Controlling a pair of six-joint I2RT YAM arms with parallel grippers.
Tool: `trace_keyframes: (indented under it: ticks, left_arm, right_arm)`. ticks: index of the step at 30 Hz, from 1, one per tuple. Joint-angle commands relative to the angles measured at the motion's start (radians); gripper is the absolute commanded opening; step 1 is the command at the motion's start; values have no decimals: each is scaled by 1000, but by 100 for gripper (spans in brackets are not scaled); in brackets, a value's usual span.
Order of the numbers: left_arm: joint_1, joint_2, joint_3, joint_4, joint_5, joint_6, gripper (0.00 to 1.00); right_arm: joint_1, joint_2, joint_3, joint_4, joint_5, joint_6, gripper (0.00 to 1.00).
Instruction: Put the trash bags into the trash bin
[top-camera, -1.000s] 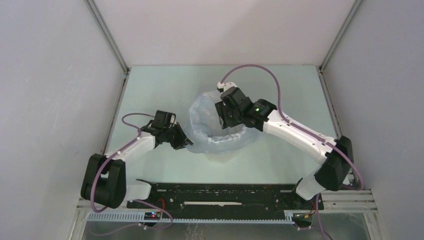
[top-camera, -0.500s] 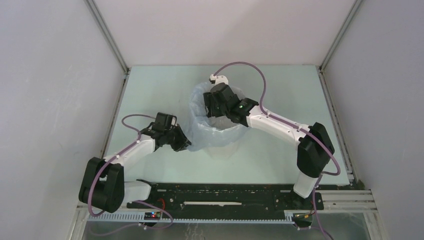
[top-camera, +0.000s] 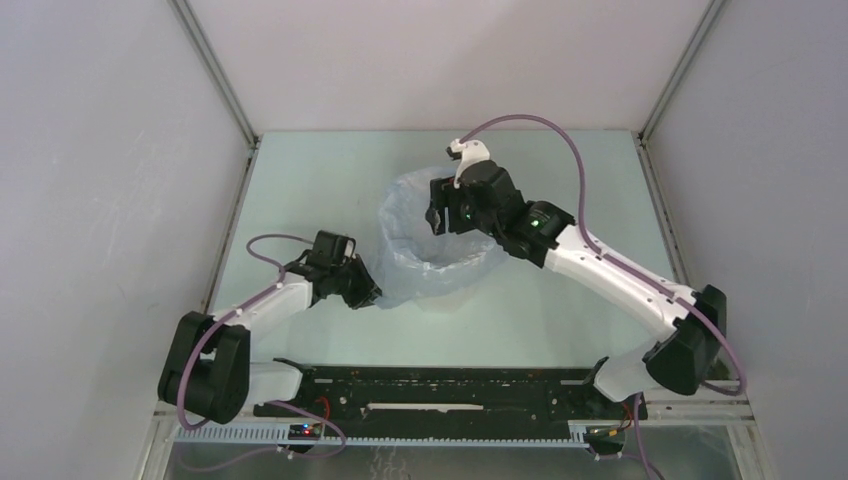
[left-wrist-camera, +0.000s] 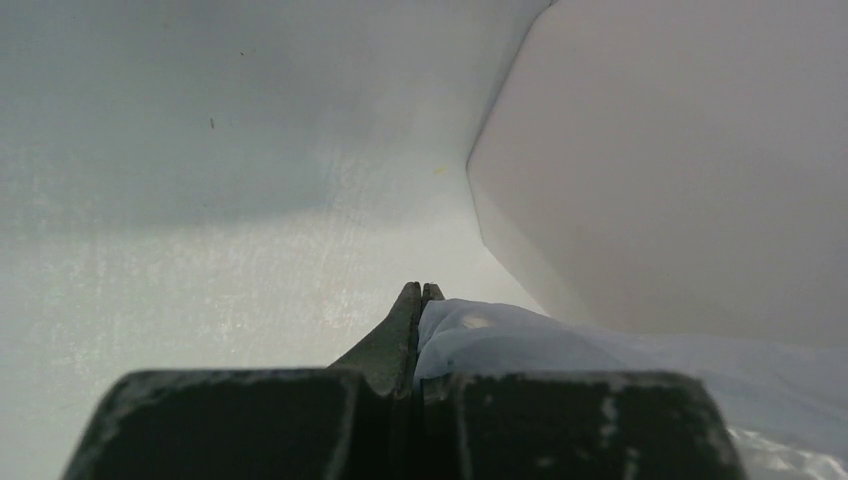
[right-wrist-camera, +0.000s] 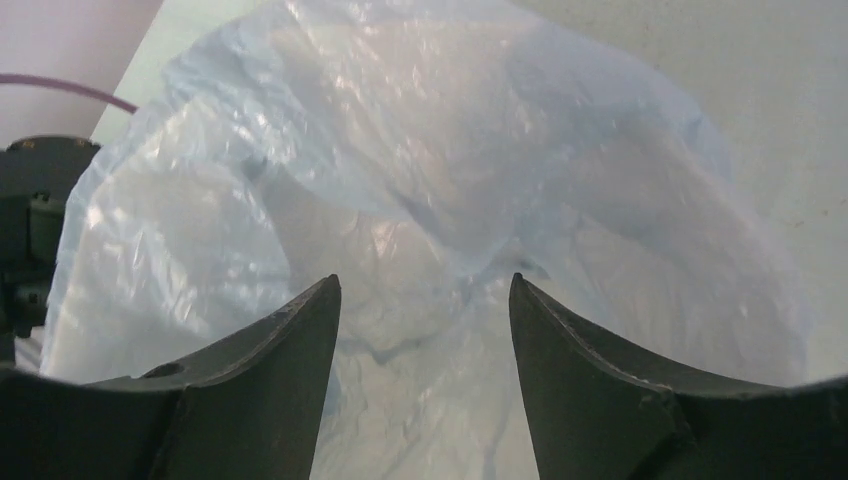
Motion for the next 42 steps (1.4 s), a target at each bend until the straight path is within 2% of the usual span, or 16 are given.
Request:
trace_keyframes:
  ticks: [1,7,9,12,13,15,17,20,22,26,39,42]
  left_arm:
    - [-8,13,-1,28,-11,-14,0]
    - [-32,39,36,36,-14,-19,0]
    - [-39,53,41,37,-17,-16,0]
    - [-43,54,38,36,-21,-11,0]
    - [-43,49,37,35,-23,-7,0]
    - [-43,42,41,24,-31,6,0]
    - [-43,41,48,15,-34,14,0]
    - [-43,49,59,18,-25,18,0]
    - [-43,52,61,23,-20,17,0]
    - [-43,69,62,27,-13,21,0]
    - [-49,71,79,23,-12,18,0]
    - [-51,72,79,21,-14,19,0]
  right_arm:
    - [8,93,-1,163,58,-23,71]
    - [18,304,140,300,132,-28,66]
    - [12,338,158,320,151,-22,60]
    - [13,329,189,260,138,-31,51]
    - [18,301,177,235,140,-37,52]
    - [18,223,116,190,115,-36,61]
    - [14,141,66,163,65,-41,74]
    - [-2,75,36,47,-30,-25,81]
    - [4,50,14,0,-38,-34,81]
    - [38,46,-54,12,-29,-76,78]
    - [29,328,-49,168,22,-3,79]
    - [33,354,-3,136,15,-19,79]
